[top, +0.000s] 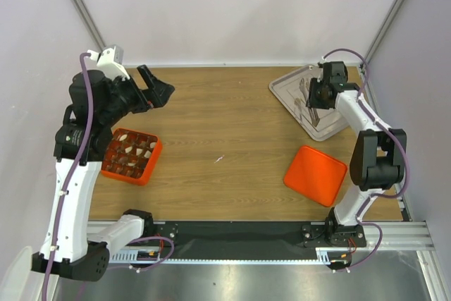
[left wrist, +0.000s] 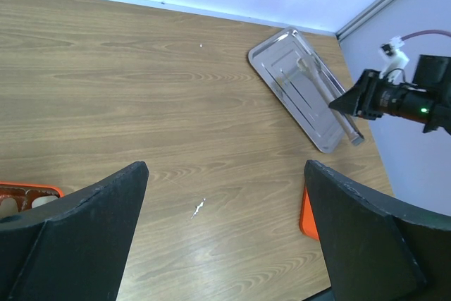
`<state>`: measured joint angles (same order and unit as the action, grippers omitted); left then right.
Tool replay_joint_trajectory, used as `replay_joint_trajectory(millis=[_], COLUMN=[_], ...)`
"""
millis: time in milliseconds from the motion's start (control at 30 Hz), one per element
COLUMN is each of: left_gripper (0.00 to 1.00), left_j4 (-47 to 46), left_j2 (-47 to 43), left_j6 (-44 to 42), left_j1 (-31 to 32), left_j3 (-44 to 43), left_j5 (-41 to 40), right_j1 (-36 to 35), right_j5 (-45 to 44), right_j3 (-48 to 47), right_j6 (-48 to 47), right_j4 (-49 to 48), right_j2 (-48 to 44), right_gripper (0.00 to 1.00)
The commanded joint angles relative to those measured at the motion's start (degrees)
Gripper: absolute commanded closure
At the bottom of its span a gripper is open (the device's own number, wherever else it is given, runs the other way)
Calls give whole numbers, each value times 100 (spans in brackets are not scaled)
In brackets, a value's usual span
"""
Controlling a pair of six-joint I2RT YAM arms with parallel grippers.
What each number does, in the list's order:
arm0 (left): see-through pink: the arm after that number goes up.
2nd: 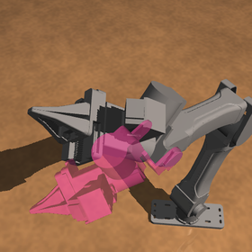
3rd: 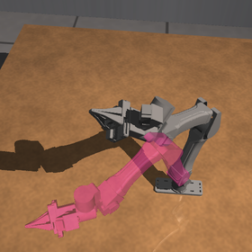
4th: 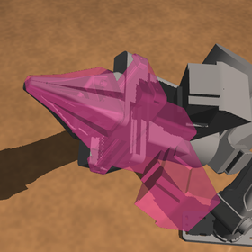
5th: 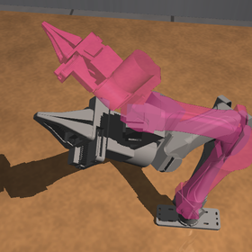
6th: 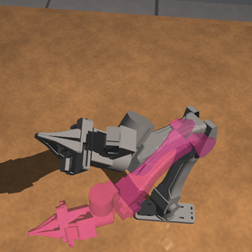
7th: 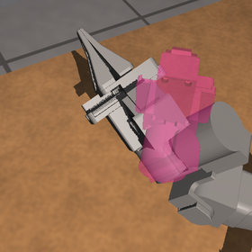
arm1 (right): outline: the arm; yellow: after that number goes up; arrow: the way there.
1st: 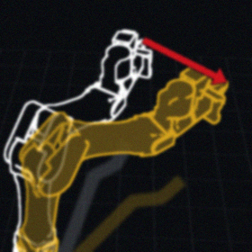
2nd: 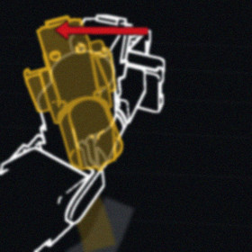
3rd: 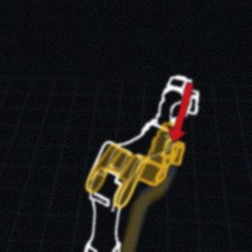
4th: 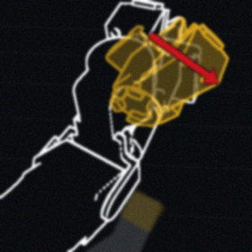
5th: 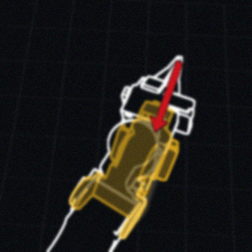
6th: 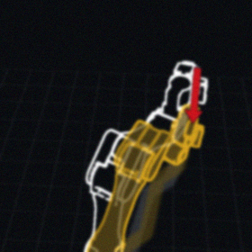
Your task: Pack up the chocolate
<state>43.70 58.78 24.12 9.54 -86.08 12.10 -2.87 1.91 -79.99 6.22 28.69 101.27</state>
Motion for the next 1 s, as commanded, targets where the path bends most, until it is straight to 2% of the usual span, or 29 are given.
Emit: replay_joint_trajectory(millis=[0, 67, 200, 300, 333, 400, 433, 567, 667, 833, 967], left_gripper=[0, 0, 0, 0, 0, 0, 0, 0, 0, 0, 0], left_j4=[-160, -108, 33, 59, 68, 86, 103, 147, 182, 103, 60], left_j2=[63, 107, 203, 177, 125, 81, 46, -69, -148, -323, -438], left_j6=[67, 49, 23, 49, 75, 75, 84, 84, 84, 233, 260], left_j1=[-31, -40, -40, -40, -40, -40, -40, -31, -40, -40, -40], left_j3=[-216, -294, -628, -831, -875, -893, -910, -884, -910, -928, -805], left_j5=[-58, -93, -199, -164, -138, -111, -68, 47, 117, 398, 557], right_j1=[-55, -221, -1081, -2144, -2721, -3243, -3794, -4763, -5308, -5935, -6155], right_j5=[274, 405, 652, 635, 626, 617, 556, 696, 942, 1013, 1258], right_j3=[-281, -272, -289, -535, -736, -991, -1158, -2149, -2652, -4146, -4473], right_j6=[195, 309, 678, 968, 1039, 1074, 1057, 1179, 1294, 1250, 1338], right_j4=[67, 76, -170, -477, -670, -829, -960, -1374, -1629, -1357, -1699], right_j2=[-424, -556, -758, -645, -487, -276, -144, 620, 1332, 2650, 3143], right_gripper=[66, 66, 66, 66, 66, 66, 66, 66, 66, 66, 66])
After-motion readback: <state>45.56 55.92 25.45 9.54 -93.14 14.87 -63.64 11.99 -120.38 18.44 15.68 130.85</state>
